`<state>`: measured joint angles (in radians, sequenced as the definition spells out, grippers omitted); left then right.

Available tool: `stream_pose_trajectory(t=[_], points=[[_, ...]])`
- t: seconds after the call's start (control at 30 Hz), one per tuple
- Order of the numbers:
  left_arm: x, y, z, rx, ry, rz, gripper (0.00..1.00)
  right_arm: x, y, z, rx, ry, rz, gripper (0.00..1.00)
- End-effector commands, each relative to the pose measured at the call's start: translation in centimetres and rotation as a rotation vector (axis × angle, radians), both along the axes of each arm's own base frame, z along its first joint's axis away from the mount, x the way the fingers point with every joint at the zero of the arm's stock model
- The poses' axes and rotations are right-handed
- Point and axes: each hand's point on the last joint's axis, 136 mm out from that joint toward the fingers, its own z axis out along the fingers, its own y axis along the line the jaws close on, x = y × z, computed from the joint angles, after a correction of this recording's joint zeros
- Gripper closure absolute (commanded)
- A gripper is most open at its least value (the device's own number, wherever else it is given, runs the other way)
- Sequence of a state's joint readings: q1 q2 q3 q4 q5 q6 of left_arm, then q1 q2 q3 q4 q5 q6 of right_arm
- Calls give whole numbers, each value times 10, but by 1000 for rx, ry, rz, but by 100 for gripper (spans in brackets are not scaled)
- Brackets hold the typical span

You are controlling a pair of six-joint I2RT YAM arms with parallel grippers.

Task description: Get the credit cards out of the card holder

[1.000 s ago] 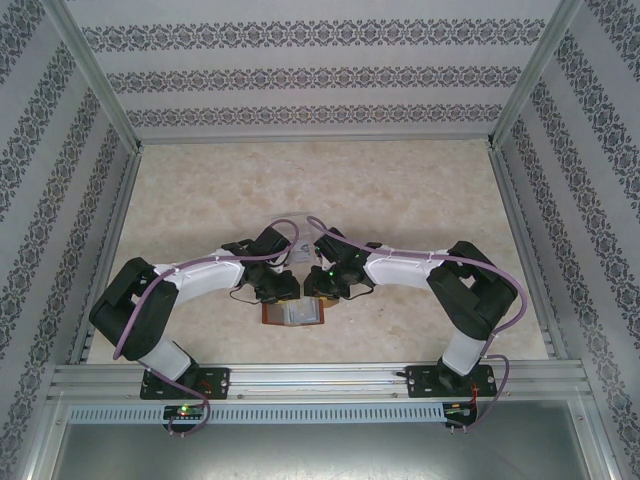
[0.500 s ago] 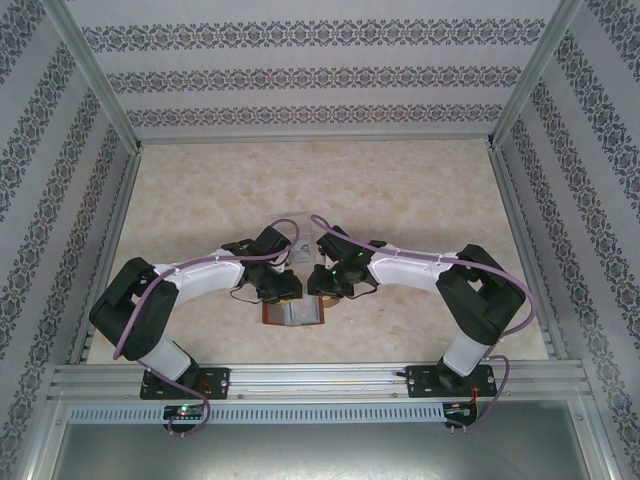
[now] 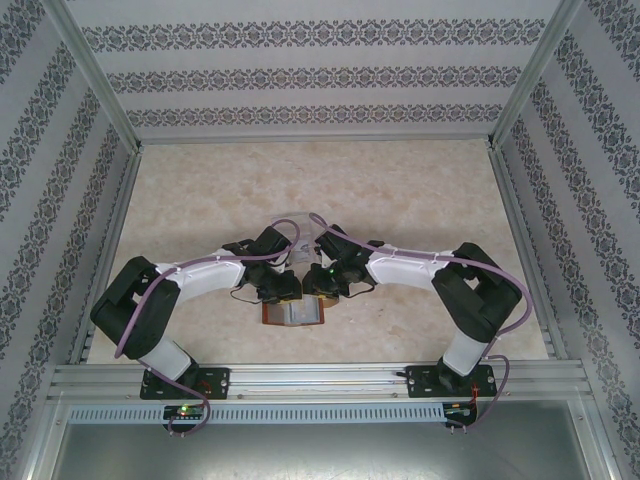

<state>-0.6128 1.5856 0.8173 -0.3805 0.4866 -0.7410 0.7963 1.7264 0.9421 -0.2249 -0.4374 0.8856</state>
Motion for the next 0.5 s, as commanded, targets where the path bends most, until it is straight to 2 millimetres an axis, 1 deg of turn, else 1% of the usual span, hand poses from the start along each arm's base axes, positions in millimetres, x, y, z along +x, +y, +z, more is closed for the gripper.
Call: stream_pose_trajectory(t=[0.0, 0.27, 0.4, 0.47], points=[[3, -2, 0, -21, -5, -2, 76, -3, 2, -10, -12, 27, 3, 72], [3, 0, 8, -27, -25, -2, 70, -6, -11, -25, -83, 31, -8, 72], [4, -1, 13, -39, -38, 3, 70, -7, -15, -25, -95, 28, -14, 72], [5, -2, 15, -46, -48, 5, 71, -6, -15, -20, -87, 15, -20, 72]])
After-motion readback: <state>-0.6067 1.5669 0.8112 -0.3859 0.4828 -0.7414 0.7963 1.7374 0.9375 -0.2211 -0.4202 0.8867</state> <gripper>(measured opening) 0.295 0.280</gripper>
